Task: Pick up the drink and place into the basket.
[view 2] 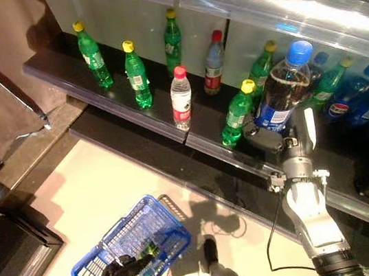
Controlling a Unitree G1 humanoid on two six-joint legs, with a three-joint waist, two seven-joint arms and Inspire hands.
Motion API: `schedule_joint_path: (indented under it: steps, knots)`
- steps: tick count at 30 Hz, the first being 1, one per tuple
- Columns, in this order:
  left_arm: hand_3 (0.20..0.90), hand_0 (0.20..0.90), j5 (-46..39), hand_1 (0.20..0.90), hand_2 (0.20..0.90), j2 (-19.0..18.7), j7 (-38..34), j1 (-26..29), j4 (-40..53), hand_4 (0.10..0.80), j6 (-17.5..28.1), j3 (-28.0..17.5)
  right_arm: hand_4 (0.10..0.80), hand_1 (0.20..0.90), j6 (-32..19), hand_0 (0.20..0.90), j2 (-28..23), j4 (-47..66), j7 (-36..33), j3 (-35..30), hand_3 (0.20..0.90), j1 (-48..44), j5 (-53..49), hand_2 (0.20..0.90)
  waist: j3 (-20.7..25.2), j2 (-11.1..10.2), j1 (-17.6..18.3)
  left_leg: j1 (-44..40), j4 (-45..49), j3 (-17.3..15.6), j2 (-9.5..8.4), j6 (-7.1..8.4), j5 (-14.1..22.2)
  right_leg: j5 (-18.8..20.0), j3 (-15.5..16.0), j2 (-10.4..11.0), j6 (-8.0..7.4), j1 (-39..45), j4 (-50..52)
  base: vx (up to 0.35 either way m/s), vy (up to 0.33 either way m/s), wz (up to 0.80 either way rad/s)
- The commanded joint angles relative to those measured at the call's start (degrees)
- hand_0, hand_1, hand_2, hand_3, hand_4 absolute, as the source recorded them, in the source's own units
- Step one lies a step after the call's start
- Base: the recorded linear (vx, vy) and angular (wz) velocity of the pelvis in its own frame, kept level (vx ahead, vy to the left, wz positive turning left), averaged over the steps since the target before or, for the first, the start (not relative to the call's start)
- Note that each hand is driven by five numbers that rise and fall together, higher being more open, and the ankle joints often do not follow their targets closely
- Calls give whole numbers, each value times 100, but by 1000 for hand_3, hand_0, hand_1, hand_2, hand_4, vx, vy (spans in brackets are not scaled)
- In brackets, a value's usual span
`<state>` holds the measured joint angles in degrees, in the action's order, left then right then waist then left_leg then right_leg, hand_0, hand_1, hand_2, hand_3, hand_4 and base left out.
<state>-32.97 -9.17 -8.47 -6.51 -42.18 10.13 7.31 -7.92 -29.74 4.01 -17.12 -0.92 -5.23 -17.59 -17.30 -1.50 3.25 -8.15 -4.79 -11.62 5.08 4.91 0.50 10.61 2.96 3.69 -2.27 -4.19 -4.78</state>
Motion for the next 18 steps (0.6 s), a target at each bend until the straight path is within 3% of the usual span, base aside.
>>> schedule_joint_path:
  steps: [1, 9, 18]
  knots:
    - [200, 300, 254, 300, 300, -765, -1, 203, 1275, 100, 953, 98, 100, 300, -930, 300, -636, 1225, 283, -243, 200, -630, -141, 300, 1074, 2, -119, 365, 161, 200, -160, -350, -117, -805, 463, 174, -64, 675, 319, 0, 0, 0]
    - [200, 300, 527, 300, 300, -1266, 75, 278, 3071, 100, 546, 578, 100, 300, -889, 300, -427, 1403, 577, 387, 200, -564, -117, 300, 1063, 32, -273, 331, 108, 345, -214, -418, -133, -819, 580, 170, -72, 772, 321, -2, 15, 9]
    - [200, 300, 303, 300, 300, -1504, 247, 234, 3857, 100, 416, 795, 100, 300, -921, 300, -242, 1581, 711, 659, 200, -462, -434, 300, 1049, 46, -327, 310, 87, 419, -257, -467, -128, -819, 617, 167, -91, 845, 281, -1, 3, 6]
